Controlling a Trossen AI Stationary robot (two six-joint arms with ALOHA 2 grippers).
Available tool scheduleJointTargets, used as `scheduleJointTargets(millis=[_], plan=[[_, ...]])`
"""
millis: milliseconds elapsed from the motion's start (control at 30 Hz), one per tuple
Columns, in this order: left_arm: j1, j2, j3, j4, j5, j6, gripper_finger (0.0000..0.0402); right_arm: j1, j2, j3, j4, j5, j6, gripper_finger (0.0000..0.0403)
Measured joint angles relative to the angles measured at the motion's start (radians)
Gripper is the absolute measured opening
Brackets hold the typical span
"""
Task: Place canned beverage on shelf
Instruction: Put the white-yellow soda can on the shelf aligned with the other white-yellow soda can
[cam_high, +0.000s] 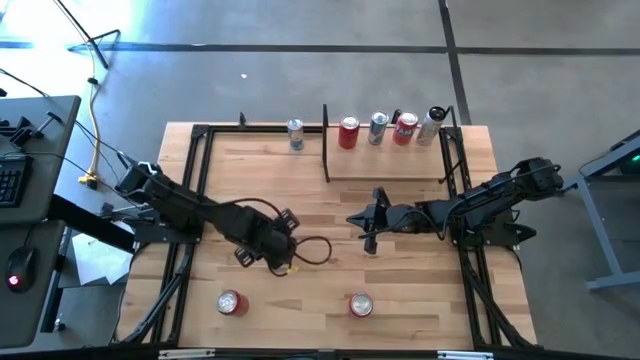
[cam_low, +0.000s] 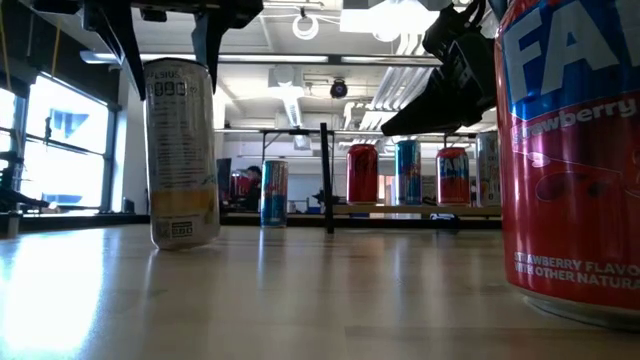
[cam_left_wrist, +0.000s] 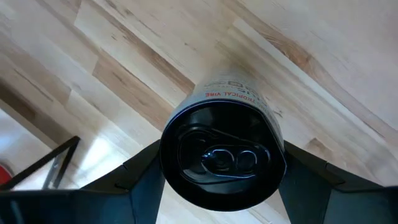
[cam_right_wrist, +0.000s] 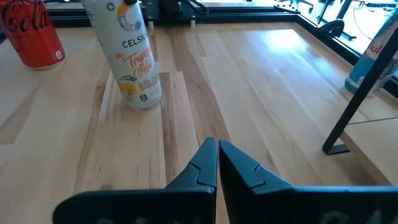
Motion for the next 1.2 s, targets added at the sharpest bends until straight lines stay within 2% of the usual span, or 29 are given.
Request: scheduleJointTargets(millis=[200,533,633,833,1033,1200], plan=[[0.026,-0.023,0.010,-0.010,-0.002,-0.017,0.0264,0.000,0.000,0.000,0.003,0.000,0.000,0.0000],[0.097,-0.033,0.014,-0.021,0.000,-0.066,0.0271,0.000,0.000,0.000,0.002,0.001,0.000,0.0000],[0.115,-0.034,0.014,-0.026,0.034,-0.068,0.0272,0.000,0.000,0.000,0.000,0.001,0.000,0.0000],[0.141,-0.034,0.015,-0.051,0.170,-0.073,0.0273,0.000,0.000,0.000,0.000,0.002,0.000,0.0000],[0.146,-0.034,0.015,-0.050,0.169,-0.100,0.0277,0.000,0.000,0.000,0.000,0.002,0.000,0.0000],[0.146,-0.035,0.017,-0.044,0.162,-0.124,0.0300,0.000,0.000,0.000,0.000,0.002,0.000,0.0000]])
